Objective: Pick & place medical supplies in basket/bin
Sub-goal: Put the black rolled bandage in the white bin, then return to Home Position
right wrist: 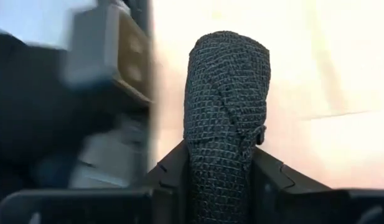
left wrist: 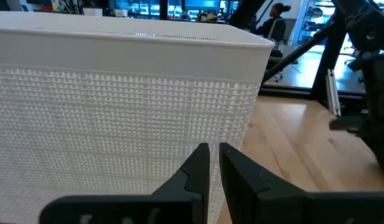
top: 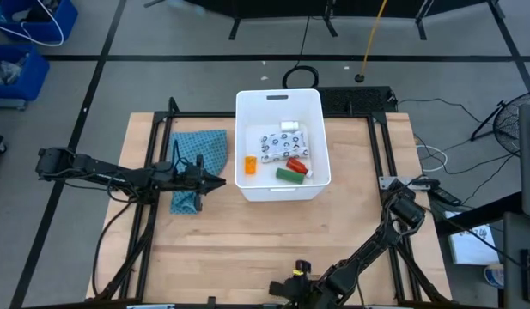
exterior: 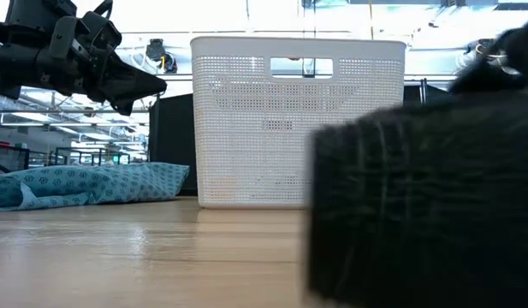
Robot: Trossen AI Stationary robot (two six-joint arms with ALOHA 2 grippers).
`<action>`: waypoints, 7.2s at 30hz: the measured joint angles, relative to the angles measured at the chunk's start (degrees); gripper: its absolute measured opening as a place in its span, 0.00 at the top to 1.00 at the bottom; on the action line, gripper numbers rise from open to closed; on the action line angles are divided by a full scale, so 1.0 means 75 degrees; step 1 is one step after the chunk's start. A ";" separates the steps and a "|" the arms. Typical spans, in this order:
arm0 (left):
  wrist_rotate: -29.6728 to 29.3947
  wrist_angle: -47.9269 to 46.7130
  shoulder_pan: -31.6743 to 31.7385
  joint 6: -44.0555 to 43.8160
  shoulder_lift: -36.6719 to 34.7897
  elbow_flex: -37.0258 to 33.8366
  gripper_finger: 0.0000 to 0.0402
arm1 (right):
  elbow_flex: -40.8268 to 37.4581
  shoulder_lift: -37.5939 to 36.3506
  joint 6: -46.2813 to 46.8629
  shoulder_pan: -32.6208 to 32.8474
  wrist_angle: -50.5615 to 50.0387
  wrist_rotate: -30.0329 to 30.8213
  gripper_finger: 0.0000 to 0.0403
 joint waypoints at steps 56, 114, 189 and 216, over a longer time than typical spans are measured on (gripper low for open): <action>-0.1371 0.0544 0.0006 0.2983 -0.0001 0.0000 0.90 | -1.0114 -1.0583 -0.7899 -0.2315 0.6732 -0.1816 0.77; -0.1874 0.0668 0.0321 0.3206 0.0000 0.0000 0.90 | 0.0830 -0.5532 -0.8880 -0.9300 -0.1860 -0.5830 0.77; -0.1851 0.0435 0.0638 0.2929 0.0000 0.0003 0.90 | -0.1342 -0.1202 -1.3832 -0.8565 0.0260 -0.6167 0.76; -0.1801 0.0389 0.0638 0.2918 0.0000 0.0001 0.90 | -0.1363 -0.2128 -1.2605 -0.8596 0.0184 -0.4941 0.30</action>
